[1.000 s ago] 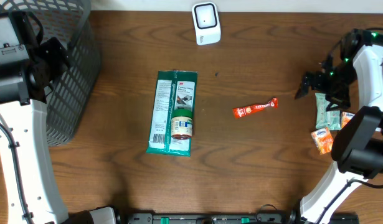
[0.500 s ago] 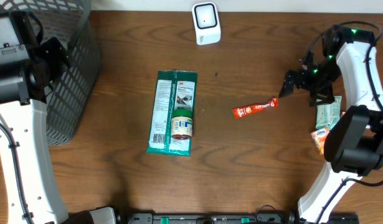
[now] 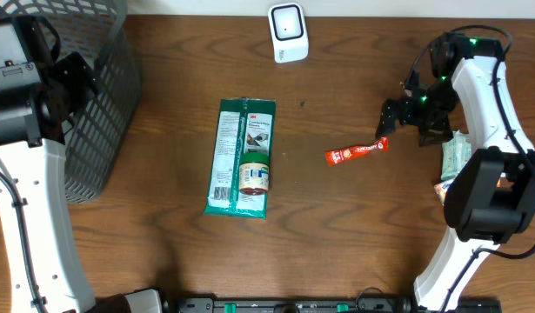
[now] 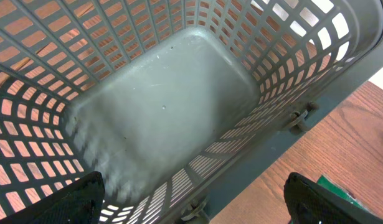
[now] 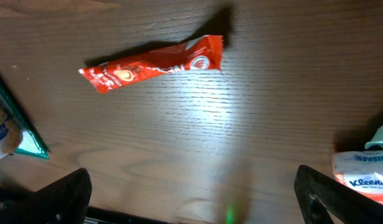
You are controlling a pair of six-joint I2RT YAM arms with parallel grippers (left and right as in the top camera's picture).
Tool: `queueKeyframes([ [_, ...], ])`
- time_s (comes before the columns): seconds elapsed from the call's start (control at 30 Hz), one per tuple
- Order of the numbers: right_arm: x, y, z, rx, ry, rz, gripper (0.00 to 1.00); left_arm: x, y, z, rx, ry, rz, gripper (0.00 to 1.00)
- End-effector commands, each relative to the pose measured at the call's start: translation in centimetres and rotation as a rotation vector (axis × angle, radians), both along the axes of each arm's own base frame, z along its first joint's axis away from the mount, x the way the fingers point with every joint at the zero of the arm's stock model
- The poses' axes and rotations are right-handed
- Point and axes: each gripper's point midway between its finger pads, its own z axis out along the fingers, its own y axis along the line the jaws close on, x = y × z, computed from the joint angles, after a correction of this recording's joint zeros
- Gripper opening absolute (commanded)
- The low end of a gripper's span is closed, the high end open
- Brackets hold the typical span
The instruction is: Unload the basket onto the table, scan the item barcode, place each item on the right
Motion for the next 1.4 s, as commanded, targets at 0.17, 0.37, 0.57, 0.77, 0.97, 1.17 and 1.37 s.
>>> queueKeyframes([
  [0.17,0.3,1.8,0.4,0.008,-0.023,0.059,0.99,-0.1,0.4,0.2,0.016,0.001,0.006,0.92],
  [0.37,0.3,2.5,0.4,0.008,-0.023,0.077,0.99,-0.1,0.4,0.2,0.016,0.001,0.006,0.92],
  [0.57,-0.2,3.0,0.0,0.01,-0.006,0.095,0.99,-0.1,0.4,0.2,0.016,0.001,0.006,0.93],
  [0.77,-2.1,3.4,-2.5,0.022,0.051,0.152,0.99,-0.1,0.4,0.2,0.016,0.001,0.006,0.93],
  [0.97,-2.9,3.4,-5.2,0.021,0.068,0.136,0.99,-0.1,0.4,0.2,0.016,0.001,0.006,0.92],
  [1.17,-4.0,4.0,-7.9,0.033,0.077,0.136,0.88,-0.1,0.4,0.2,0.016,0.001,0.006,0.93],
  [1.37,-5.4,5.0,-10.2,0.034,0.091,0.161,0.79,-0.1,0.4,0.2,0.016,0.001,0.006,0.92],
])
